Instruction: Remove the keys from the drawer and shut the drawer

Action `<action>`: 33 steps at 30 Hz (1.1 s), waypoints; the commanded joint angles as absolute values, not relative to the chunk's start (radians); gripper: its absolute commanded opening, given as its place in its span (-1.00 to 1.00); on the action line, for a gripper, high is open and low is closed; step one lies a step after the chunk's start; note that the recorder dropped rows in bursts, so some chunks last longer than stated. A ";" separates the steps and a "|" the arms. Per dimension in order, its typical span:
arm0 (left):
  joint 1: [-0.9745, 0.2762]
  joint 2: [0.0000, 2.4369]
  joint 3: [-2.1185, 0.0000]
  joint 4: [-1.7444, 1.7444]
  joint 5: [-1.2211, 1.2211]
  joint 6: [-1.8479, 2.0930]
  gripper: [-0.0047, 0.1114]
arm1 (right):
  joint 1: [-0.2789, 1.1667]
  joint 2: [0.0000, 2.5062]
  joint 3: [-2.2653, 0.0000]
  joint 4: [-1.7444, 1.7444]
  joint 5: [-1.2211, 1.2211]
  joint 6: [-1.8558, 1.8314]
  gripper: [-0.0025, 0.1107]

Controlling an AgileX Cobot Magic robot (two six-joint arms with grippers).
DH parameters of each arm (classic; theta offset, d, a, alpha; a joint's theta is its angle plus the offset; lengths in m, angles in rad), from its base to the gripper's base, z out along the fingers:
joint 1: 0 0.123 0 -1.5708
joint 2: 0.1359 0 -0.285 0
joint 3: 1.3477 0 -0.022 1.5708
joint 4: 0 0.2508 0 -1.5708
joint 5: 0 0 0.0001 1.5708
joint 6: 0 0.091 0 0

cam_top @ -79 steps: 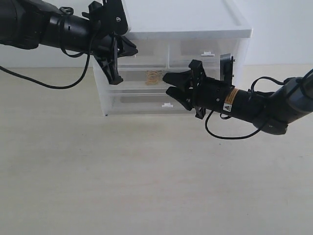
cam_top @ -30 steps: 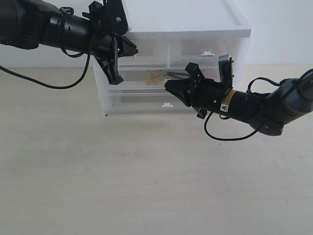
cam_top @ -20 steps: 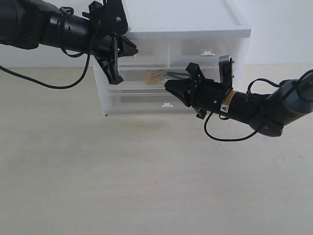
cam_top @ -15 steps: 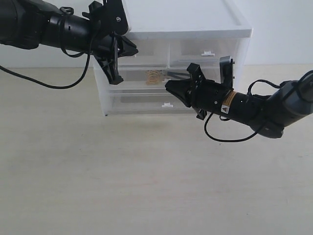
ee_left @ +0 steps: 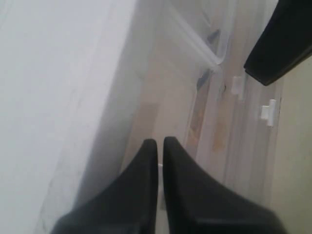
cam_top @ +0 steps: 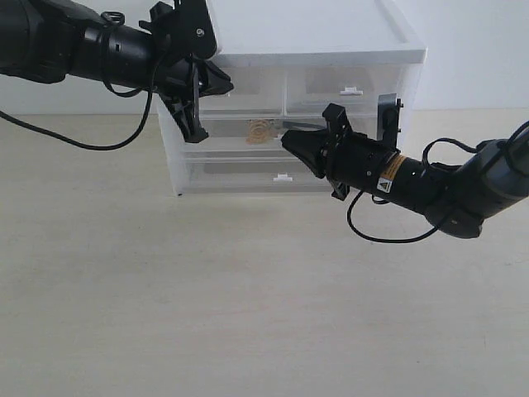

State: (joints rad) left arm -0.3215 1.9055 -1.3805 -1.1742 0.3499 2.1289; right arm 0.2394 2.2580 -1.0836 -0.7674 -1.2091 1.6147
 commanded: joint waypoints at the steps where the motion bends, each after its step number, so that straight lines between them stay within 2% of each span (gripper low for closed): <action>1: -0.312 1.917 -1.396 -1.186 0.228 2.132 -0.85 | 0.231 2.246 -1.079 -0.806 -1.176 1.644 -0.83; 2: -0.312 1.917 -1.396 -1.186 0.225 2.132 -0.85 | 0.231 2.246 -1.079 -0.819 -1.183 1.644 -0.74; 6: -0.312 1.917 -1.396 -1.186 0.225 2.132 -0.85 | 0.231 2.246 -1.079 -0.814 -1.188 1.650 -0.11; 7: -0.312 1.917 -1.396 -1.186 0.225 2.132 -0.85 | 0.231 2.246 -1.081 -0.809 -1.188 1.650 -0.07; 12: -0.312 1.917 -1.396 -1.186 0.225 2.132 -0.85 | 0.231 2.246 -1.104 -0.816 -1.153 1.683 -0.23; 33: -0.312 1.917 -1.396 -1.186 0.225 2.132 -0.85 | 0.262 2.246 -1.202 -0.794 -1.053 1.709 -0.24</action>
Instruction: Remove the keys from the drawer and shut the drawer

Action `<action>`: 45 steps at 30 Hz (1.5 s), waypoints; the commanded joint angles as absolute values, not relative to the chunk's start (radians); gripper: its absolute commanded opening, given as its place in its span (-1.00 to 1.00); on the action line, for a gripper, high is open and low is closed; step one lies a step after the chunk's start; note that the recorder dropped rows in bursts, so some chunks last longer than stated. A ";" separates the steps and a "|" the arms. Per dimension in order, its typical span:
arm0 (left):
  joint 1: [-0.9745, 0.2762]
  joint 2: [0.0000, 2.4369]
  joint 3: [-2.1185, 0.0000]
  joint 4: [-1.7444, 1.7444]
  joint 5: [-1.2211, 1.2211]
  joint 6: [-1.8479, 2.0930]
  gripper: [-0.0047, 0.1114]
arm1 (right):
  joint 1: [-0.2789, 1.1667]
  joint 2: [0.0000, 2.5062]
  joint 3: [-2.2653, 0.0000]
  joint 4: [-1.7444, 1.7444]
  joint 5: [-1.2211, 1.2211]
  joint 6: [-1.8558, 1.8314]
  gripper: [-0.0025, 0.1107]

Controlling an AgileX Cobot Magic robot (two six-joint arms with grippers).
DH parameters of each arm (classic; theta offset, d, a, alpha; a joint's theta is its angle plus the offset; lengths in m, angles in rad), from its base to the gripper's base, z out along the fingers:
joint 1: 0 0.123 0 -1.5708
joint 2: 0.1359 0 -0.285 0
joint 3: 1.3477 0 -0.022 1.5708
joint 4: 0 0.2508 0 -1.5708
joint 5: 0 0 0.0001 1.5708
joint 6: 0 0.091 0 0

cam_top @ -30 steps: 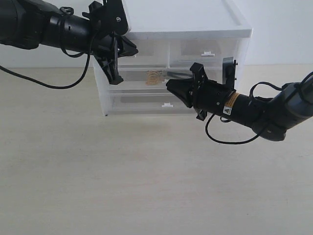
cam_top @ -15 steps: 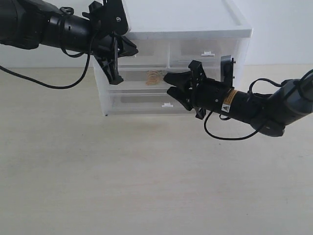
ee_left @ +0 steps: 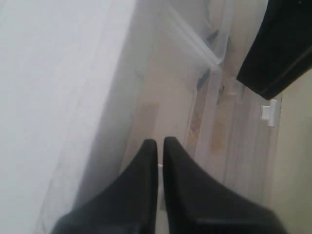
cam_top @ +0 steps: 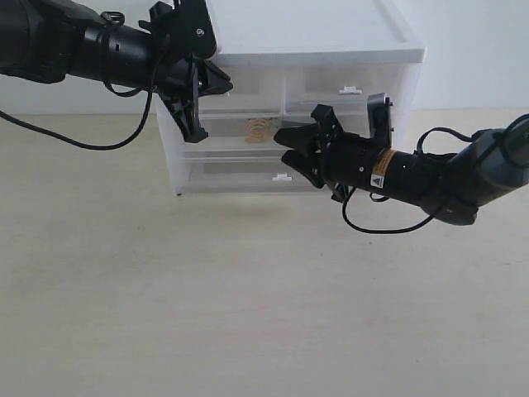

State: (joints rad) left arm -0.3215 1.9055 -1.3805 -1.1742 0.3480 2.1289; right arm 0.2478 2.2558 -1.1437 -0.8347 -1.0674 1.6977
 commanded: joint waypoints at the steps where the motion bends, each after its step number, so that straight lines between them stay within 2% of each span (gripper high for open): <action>1: -0.312 1.917 -1.396 -1.186 0.225 2.132 -0.85 | 0.262 2.246 -1.202 -0.782 -1.069 1.709 -0.24; 3: -0.312 1.917 -1.396 -1.186 0.225 2.132 -0.85 | 0.262 2.246 -1.202 -0.770 -1.069 1.697 -0.27; 7: -0.312 1.917 -1.396 -1.186 0.225 2.132 -0.85 | 0.262 2.246 -1.202 -0.730 -1.092 1.655 -0.79; 8: -0.312 1.917 -1.396 -1.186 0.225 2.132 -0.85 | 0.262 2.246 -1.202 -0.722 -1.094 1.647 -0.84; 16: -0.312 1.917 -1.396 -1.186 0.225 2.132 -0.85 | 0.262 2.246 -1.202 -0.695 -1.155 1.605 -0.80; 17: -0.312 1.917 -1.396 -1.186 0.225 2.132 -0.85 | 0.262 2.246 -1.202 -0.695 -1.155 1.603 -0.81; 18: -0.312 1.917 -1.396 -1.186 0.225 2.132 -0.85 | 0.262 2.246 -1.202 -0.695 -1.155 1.598 -0.96; 35: -0.312 1.917 -1.396 -1.186 0.208 2.132 -0.85 | 0.278 2.246 -1.198 -0.707 -1.162 1.609 -0.96; 45: -0.312 1.917 -1.396 -1.186 0.210 2.132 -0.85 | 0.278 2.246 -1.109 -0.692 -1.221 1.570 -0.96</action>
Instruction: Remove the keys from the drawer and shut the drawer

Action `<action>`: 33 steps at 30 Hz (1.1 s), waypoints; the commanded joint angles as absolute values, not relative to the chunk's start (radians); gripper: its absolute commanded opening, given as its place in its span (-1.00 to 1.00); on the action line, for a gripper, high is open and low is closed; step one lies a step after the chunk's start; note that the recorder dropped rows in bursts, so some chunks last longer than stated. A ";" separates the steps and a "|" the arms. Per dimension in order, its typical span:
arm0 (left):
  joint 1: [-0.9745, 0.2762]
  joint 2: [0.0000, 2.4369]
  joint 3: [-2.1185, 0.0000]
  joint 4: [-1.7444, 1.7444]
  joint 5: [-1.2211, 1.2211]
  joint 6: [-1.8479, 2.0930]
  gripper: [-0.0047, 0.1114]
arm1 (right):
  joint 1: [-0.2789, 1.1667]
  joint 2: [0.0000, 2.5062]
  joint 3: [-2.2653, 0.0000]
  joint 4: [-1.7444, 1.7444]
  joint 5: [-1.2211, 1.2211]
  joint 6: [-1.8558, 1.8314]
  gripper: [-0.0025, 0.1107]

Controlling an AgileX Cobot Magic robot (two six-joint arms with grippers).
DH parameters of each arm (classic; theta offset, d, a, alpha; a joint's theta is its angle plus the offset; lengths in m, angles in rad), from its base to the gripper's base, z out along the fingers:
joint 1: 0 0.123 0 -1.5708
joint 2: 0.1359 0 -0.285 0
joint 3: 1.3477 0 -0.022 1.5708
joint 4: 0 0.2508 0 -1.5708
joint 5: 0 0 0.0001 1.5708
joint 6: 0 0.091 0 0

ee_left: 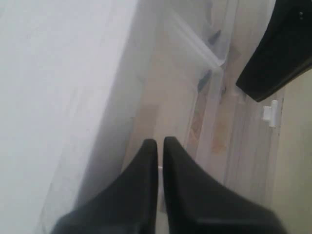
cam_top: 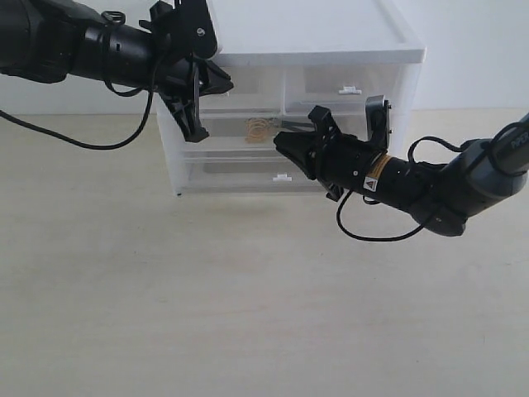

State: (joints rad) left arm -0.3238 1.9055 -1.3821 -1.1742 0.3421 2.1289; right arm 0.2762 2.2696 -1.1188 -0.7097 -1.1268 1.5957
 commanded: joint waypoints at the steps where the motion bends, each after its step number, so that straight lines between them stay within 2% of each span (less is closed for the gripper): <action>1: -0.312 1.917 -1.396 -1.186 0.210 2.132 -0.85 | 0.278 2.246 -1.104 -0.692 -1.221 1.570 -0.96; 33: -0.312 1.917 -1.396 -1.186 0.207 2.132 -0.85 | 0.278 2.244 -1.002 -0.739 -1.221 1.538 -0.96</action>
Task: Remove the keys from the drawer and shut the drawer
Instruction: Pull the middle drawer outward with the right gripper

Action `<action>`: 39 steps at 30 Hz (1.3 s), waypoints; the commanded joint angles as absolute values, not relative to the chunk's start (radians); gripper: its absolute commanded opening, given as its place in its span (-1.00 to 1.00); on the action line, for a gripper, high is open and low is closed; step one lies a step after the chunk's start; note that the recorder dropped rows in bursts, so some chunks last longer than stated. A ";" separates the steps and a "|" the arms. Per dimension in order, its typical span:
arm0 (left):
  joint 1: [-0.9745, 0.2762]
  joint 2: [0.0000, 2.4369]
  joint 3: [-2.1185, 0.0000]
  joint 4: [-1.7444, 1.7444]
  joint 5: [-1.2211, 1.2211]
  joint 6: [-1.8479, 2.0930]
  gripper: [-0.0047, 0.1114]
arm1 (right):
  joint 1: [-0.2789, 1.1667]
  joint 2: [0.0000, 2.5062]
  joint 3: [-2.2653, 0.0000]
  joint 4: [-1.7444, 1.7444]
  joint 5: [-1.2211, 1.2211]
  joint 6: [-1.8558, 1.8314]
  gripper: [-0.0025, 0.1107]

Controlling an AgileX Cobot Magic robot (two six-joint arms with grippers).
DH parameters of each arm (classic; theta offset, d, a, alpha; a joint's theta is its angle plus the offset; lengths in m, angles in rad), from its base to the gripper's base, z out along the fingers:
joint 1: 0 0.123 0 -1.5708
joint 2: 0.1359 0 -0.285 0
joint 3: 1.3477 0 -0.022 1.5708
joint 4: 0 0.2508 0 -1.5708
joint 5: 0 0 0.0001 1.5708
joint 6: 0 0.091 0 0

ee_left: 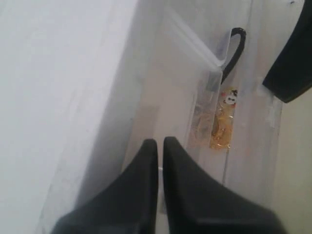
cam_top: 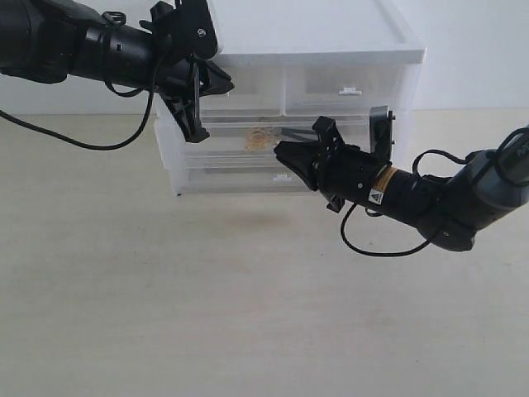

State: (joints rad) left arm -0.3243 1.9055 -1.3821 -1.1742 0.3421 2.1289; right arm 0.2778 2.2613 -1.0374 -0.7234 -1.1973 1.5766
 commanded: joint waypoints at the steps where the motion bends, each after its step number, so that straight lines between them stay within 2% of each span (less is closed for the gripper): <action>1: -0.312 1.917 -1.396 -1.186 0.207 2.132 -0.85 | 0.278 2.244 -0.998 -0.748 -1.221 1.533 -0.96; 39: -0.312 1.917 -1.396 -1.186 0.207 2.132 -0.85 | 0.309 2.030 -0.717 -0.739 -1.221 1.350 -0.96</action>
